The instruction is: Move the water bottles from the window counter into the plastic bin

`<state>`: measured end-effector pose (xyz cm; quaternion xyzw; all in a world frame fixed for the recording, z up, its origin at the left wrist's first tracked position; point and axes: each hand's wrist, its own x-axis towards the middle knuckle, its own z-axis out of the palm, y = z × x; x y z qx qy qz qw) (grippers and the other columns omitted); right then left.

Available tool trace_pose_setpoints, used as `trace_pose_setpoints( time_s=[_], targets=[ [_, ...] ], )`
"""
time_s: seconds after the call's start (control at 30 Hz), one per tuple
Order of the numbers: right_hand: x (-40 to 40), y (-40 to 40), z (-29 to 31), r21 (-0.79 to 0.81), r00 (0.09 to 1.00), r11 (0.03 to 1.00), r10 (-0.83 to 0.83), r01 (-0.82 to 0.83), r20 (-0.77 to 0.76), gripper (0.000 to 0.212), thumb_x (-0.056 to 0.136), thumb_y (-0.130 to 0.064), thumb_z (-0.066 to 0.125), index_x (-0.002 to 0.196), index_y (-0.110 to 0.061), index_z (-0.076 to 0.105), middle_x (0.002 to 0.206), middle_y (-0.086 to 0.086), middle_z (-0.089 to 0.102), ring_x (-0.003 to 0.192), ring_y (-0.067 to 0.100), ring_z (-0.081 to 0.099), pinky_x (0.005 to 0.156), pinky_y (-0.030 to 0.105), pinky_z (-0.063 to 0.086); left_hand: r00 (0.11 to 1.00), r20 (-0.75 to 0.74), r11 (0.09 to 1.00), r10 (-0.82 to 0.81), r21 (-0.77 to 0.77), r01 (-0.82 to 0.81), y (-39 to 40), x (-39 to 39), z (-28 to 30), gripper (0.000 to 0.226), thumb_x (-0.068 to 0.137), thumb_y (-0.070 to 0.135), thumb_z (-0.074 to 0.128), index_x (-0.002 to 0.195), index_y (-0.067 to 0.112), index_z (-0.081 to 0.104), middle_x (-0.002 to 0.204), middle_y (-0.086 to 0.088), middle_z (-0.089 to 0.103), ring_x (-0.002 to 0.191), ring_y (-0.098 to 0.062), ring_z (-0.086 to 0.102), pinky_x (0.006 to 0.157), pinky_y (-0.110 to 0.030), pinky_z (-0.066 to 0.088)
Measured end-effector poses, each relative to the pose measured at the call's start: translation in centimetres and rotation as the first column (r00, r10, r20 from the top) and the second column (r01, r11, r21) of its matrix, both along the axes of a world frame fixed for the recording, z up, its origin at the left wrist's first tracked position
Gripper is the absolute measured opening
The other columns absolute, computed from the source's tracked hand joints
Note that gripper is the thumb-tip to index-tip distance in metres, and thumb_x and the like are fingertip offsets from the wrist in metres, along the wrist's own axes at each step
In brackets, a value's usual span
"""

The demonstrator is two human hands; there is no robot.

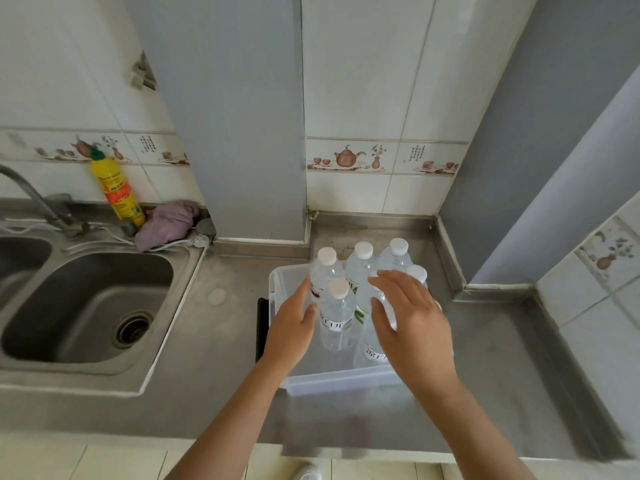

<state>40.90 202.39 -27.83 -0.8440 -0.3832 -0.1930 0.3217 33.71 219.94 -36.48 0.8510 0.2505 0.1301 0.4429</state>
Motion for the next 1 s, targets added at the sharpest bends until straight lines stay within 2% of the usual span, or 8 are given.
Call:
trace_pose_setpoints(
  time_s=[0.07, 0.13, 0.2, 0.3, 0.37, 0.47, 0.57, 1.0],
  targets=[
    [1.0, -2.1, -0.9, -0.070, 1.000, 0.997, -0.013, 0.011, -0.025, 0.034, 0.091, -0.028, 0.050, 0.121, -0.018, 0.062, 0.130, 0.002, 0.061, 0.128, 0.023, 0.049, 0.108, 0.046, 0.037, 0.990, -0.095, 0.965, 0.101, 0.252, -0.074, -1.0, -1.2, -0.4, 0.056, 0.102, 0.022, 0.045, 0.155, 0.024, 0.026, 0.159, 0.002, 0.034, 0.150, -0.015, 0.022, 0.120, -0.039, 0.017],
    [1.9, -4.2, -2.0, -0.119, 0.996, 0.992, -0.057, 0.048, -0.074, 0.046, 0.093, -0.039, 0.046, 0.135, -0.020, 0.049, 0.142, 0.002, 0.051, 0.135, 0.021, 0.041, 0.111, 0.052, 0.030, 0.954, -0.177, 0.895, 0.242, 0.421, -0.149, -2.1, -2.7, -1.2, 0.063, 0.100, 0.026, 0.050, 0.156, 0.022, 0.021, 0.164, 0.002, 0.019, 0.153, -0.018, 0.008, 0.120, -0.053, 0.009],
    [2.5, -6.2, -3.0, -0.178, 0.975, 0.979, -0.127, 0.094, -0.182, 0.062, 0.094, -0.053, 0.044, 0.146, -0.022, 0.031, 0.150, 0.003, 0.039, 0.139, 0.023, 0.035, 0.115, 0.051, 0.024, 0.935, -0.154, 0.896, 0.319, 0.369, -0.246, -2.8, -3.9, -2.2, 0.075, 0.095, 0.024, 0.059, 0.157, 0.019, 0.016, 0.166, -0.001, 0.011, 0.153, -0.024, 0.009, 0.119, -0.057, 0.018],
    [3.6, -8.1, -5.1, -0.365, 0.877, 0.930, -0.210, 0.043, -0.432, 0.093, 0.077, -0.074, 0.038, 0.151, -0.028, 0.007, 0.159, 0.000, 0.021, 0.144, 0.025, 0.025, 0.116, 0.053, 0.017, 0.933, -0.039, 0.920, 0.357, 0.186, -0.345, -2.9, -4.3, -3.4, 0.080, 0.091, 0.013, 0.063, 0.157, 0.014, 0.017, 0.163, -0.008, 0.022, 0.147, -0.028, 0.027, 0.117, -0.042, 0.029],
    [3.9, -8.5, -6.4, -0.429, 0.834, 0.903, -0.210, -0.036, -0.510, 0.105, 0.065, -0.083, 0.035, 0.150, -0.030, 0.001, 0.159, -0.001, 0.019, 0.140, 0.027, 0.031, 0.111, 0.055, 0.028, 0.928, 0.008, 0.916, 0.372, 0.160, -0.369, -2.9, -4.1, -3.3, 0.071, 0.093, 0.005, 0.058, 0.155, 0.013, 0.024, 0.159, -0.008, 0.032, 0.143, -0.027, 0.036, 0.109, -0.031, 0.033],
    [4.1, -8.5, -7.4, -0.421, 0.797, 0.904, -0.198, -0.077, -0.571, 0.112, 0.063, -0.079, 0.054, 0.148, -0.031, 0.002, 0.159, -0.007, 0.016, 0.132, 0.026, 0.044, 0.098, 0.048, 0.043, 0.924, 0.038, 0.910, 0.380, 0.164, -0.381, -3.1, -4.2, -3.1, 0.060, 0.097, 0.003, 0.051, 0.153, 0.013, 0.031, 0.155, -0.008, 0.039, 0.140, -0.024, 0.040, 0.098, -0.017, 0.030],
    [4.1, -8.3, -8.0, -0.371, 0.790, 0.925, -0.172, -0.075, -0.589, 0.114, 0.063, -0.070, 0.068, 0.148, -0.030, 0.004, 0.158, -0.006, 0.017, 0.129, 0.027, 0.047, 0.092, 0.048, 0.047, 0.925, 0.074, 0.911, 0.372, 0.161, -0.380, -3.0, -4.5, -3.0, 0.054, 0.099, 0.006, 0.050, 0.151, 0.013, 0.037, 0.151, -0.006, 0.046, 0.136, -0.023, 0.046, 0.099, -0.018, 0.033],
    [2.7, -7.4, -9.2, -0.353, 0.808, 0.935, -0.177, -0.040, -0.562, 0.108, 0.066, -0.067, 0.068, 0.147, -0.024, 0.013, 0.156, 0.004, 0.020, 0.118, 0.032, 0.056, 0.083, 0.046, 0.053, 0.958, 0.019, 0.929, 0.287, 0.240, -0.283, 0.8, -3.3, -2.9, 0.047, 0.101, 0.023, 0.052, 0.147, 0.016, 0.043, 0.148, -0.003, 0.050, 0.134, -0.023, 0.049, 0.106, -0.035, 0.040]
  ],
)
